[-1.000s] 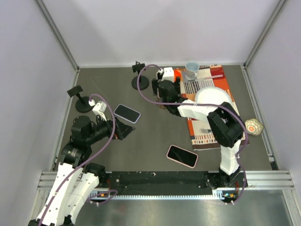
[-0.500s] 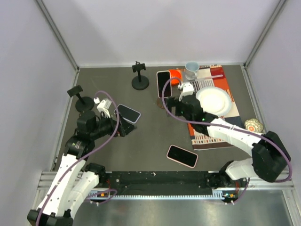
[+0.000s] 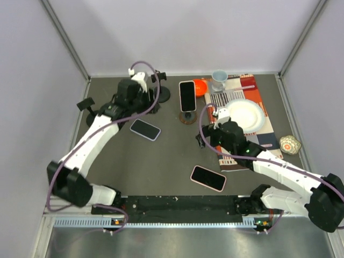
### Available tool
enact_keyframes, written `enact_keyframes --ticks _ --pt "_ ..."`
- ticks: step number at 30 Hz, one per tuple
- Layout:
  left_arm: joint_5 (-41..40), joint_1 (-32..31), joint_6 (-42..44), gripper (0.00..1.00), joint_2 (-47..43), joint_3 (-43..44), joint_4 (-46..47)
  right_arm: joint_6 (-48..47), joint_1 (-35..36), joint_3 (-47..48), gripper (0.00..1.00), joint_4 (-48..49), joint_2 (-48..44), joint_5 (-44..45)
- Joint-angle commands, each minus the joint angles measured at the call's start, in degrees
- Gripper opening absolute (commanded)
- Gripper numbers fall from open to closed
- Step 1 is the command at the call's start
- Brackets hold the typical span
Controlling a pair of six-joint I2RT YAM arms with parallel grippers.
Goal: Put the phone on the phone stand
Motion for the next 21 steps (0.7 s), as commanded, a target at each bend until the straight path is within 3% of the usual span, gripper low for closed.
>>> enact_keyframes --ticks 1,5,11,18,21 --pt "-15.5 0.2 8.5 0.62 11.6 9.8 4.6 -0.7 0.1 -3.8 0.98 4.0 -2.0 0.3" --pt "-18.4 1.0 10.4 0.54 24.8 25.1 4.2 -0.8 0.1 -4.6 0.97 4.0 -4.9 1.1" --pt "-23.1 1.3 12.3 0.57 37.9 37.2 4.8 -0.4 -0.2 -7.5 0.97 6.3 -9.1 2.8" --pt "-25.5 1.8 14.2 0.57 42.2 40.7 5.0 -0.3 -0.3 -7.8 0.97 6.9 -8.8 2.9" --pt "-25.0 2.2 15.0 0.52 43.4 41.8 4.7 0.0 -0.3 -8.0 0.97 7.3 -8.3 2.6"
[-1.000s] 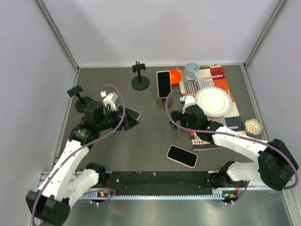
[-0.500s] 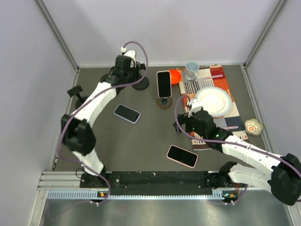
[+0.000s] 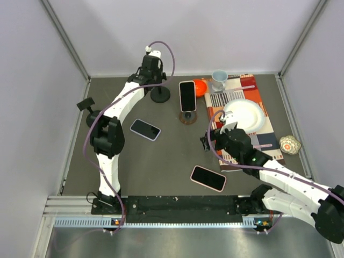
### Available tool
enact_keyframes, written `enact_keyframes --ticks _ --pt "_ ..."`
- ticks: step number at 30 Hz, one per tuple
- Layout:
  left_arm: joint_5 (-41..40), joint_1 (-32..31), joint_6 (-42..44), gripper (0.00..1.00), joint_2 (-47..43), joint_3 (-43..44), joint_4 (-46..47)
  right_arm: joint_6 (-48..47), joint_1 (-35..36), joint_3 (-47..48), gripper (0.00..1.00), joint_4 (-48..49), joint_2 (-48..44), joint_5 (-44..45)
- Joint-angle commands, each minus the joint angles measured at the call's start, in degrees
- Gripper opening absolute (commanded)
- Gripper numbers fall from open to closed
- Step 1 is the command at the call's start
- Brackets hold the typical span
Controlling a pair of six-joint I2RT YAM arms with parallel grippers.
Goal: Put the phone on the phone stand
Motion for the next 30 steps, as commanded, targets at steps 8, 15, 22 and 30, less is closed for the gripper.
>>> enact_keyframes --ticks 8,15,22,30 --pt "1.7 1.3 4.9 0.42 1.3 3.9 3.2 0.2 -0.1 -0.5 0.97 3.2 0.8 0.8" --pt "2.6 1.3 5.6 0.18 1.3 3.8 4.7 0.2 -0.1 -0.2 0.97 3.3 2.1 0.8" --pt "0.5 1.1 5.6 0.00 -2.4 -0.6 7.8 0.1 -0.1 -0.2 0.97 3.5 2.6 0.7" --pt "-2.5 1.1 -0.9 0.00 -13.2 -8.2 7.0 0.2 -0.2 -0.1 0.97 3.2 2.4 1.0"
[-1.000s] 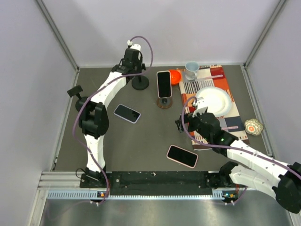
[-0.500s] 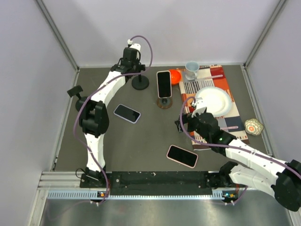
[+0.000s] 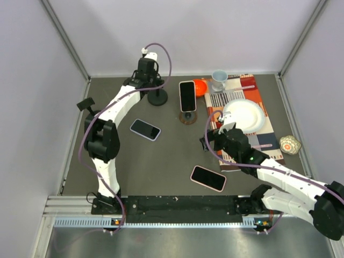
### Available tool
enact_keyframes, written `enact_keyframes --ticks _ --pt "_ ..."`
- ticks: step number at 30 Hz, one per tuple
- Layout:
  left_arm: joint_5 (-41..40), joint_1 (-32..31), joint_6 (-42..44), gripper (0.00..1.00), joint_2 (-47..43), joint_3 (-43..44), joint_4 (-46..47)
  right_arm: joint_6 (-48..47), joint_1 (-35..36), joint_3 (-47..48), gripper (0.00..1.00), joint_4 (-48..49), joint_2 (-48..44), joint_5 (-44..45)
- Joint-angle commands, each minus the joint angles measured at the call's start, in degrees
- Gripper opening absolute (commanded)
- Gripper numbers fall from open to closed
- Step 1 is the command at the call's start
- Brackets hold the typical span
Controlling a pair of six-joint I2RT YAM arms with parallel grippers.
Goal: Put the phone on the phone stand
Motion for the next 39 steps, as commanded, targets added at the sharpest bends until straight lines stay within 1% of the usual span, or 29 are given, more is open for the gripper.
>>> enact_keyframes --ticks 1,5,8,12,15,17,18,20,21,22,24,26,27,30,33,39 --pt "-2.5 0.2 -4.3 0.00 -11.3 -3.5 2.1 0.0 -0.1 0.3 0.97 2.2 0.1 0.5" --pt "-1.4 0.2 -7.6 0.00 -15.0 -6.2 0.4 0.1 -0.1 0.4 0.96 1.9 -0.1 0.5" --pt "-2.2 0.2 -11.9 0.00 -16.7 -6.1 -3.7 0.1 -0.1 0.4 0.96 1.8 0.1 0.8" --pt "0.2 0.1 -17.3 0.00 -20.5 -7.3 -6.3 0.1 -0.2 0.4 0.96 1.9 0.5 1.1" --pt "-0.9 -0.7 -21.7 0.00 -22.6 -6.7 -12.4 0.0 -0.1 0.7 0.96 1.5 1.1 1.5" --pt "-2.4 -2.0 -24.0 0.00 -24.4 -8.3 -15.4 0.0 -0.1 0.7 0.96 1.6 1.3 1.6" --pt "-3.1 -2.9 -24.7 0.00 -26.5 -9.3 -15.8 0.0 -0.1 0.7 0.96 1.7 1.6 1.7" --pt "-7.2 -6.8 -25.5 0.00 -28.7 -12.3 -16.2 0.5 -0.1 1.0 0.96 1.4 1.7 1.3" --pt "-9.5 -8.5 -26.4 0.00 -30.4 -13.2 -17.0 0.8 -0.1 1.1 0.96 1.5 1.6 0.8" --pt "-13.3 -11.8 -27.4 0.00 -31.2 -14.0 -18.0 1.0 -0.1 1.1 0.96 1.9 1.6 0.3" --pt "-15.5 -15.6 -31.7 0.00 -33.2 -15.8 -21.5 1.7 -0.1 0.9 0.96 2.3 1.8 -1.0" --pt "-18.6 -17.8 -35.1 0.00 -34.3 -17.9 -23.5 2.0 -0.1 1.1 0.96 2.3 1.9 -1.5" --pt "-19.5 -20.1 -38.3 0.00 -35.8 -19.1 -24.2 2.1 -0.1 1.1 0.96 2.3 2.1 -1.4" --pt "-21.2 -24.2 -42.3 0.00 -37.6 -23.1 -23.2 2.4 -0.1 0.8 0.96 2.4 2.0 -1.0" --pt "-22.2 -27.9 -43.1 0.00 -37.2 -25.0 -22.3 2.4 -0.1 0.6 0.96 2.5 1.9 -0.7" --pt "-23.0 -31.0 -46.4 0.00 -34.6 -25.6 -23.2 2.6 -0.1 0.3 0.96 2.9 1.9 -0.6"
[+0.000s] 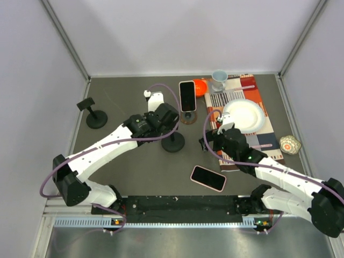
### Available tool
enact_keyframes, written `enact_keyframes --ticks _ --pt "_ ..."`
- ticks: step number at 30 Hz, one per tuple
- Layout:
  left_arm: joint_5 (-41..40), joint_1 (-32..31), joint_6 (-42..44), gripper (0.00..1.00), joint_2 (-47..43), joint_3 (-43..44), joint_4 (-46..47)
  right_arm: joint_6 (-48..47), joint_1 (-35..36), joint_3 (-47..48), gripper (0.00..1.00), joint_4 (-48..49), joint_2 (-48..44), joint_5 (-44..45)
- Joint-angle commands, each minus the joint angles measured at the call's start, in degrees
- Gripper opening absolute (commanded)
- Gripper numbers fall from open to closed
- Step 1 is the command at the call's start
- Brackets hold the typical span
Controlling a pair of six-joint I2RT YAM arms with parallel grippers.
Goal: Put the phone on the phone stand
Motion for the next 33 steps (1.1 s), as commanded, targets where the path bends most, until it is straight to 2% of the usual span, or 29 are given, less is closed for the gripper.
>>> enact_keyframes --ticks 1,11,12,13,14,16,17,20,23,26,30,33 --pt "-4.9 -2.0 -6.5 0.00 0.0 0.6 4.6 0.9 -0.1 0.2 0.96 3.0 0.0 -0.2" --pt "-3.5 -3.8 -8.2 0.00 2.3 -0.5 4.9 0.8 -0.1 0.5 0.96 3.5 1.5 -1.1" --pt "-2.7 -3.7 -8.0 0.06 2.3 -0.5 5.0 0.8 -0.2 0.4 0.96 3.7 1.5 -1.1" --pt "-1.2 -3.7 -8.1 0.29 2.3 -0.6 5.2 0.8 -0.1 0.3 0.96 3.9 1.5 -1.0" --pt "-0.5 -3.8 -7.8 0.37 2.1 -0.9 5.6 0.8 -0.1 0.3 0.96 3.9 1.6 -0.9" --pt "0.3 -3.7 -7.7 0.48 1.5 -1.9 7.1 0.7 -0.2 0.5 0.96 3.6 1.7 -1.0" --pt "1.0 -3.7 -7.7 0.57 0.9 -2.3 7.4 0.6 -0.1 0.6 0.96 3.6 1.7 -1.0" --pt "2.6 -3.7 -6.4 0.72 -1.0 -3.4 8.6 0.5 -0.1 0.4 0.96 3.7 1.9 -0.8" --pt "4.0 -3.7 -3.3 0.78 -4.1 -5.0 10.4 0.4 -0.1 0.7 0.96 3.5 2.0 -0.9" --pt "6.8 -3.7 0.5 0.79 -8.5 -7.8 13.5 0.3 -0.1 0.5 0.96 3.7 2.1 -0.9" --pt "9.2 -3.2 4.4 0.86 -13.9 -11.3 16.1 0.1 -0.1 0.8 0.96 3.5 2.1 -1.1" --pt "12.9 -1.3 9.1 0.85 -16.5 -11.8 17.7 0.1 -0.1 0.6 0.96 3.9 2.5 -2.1"
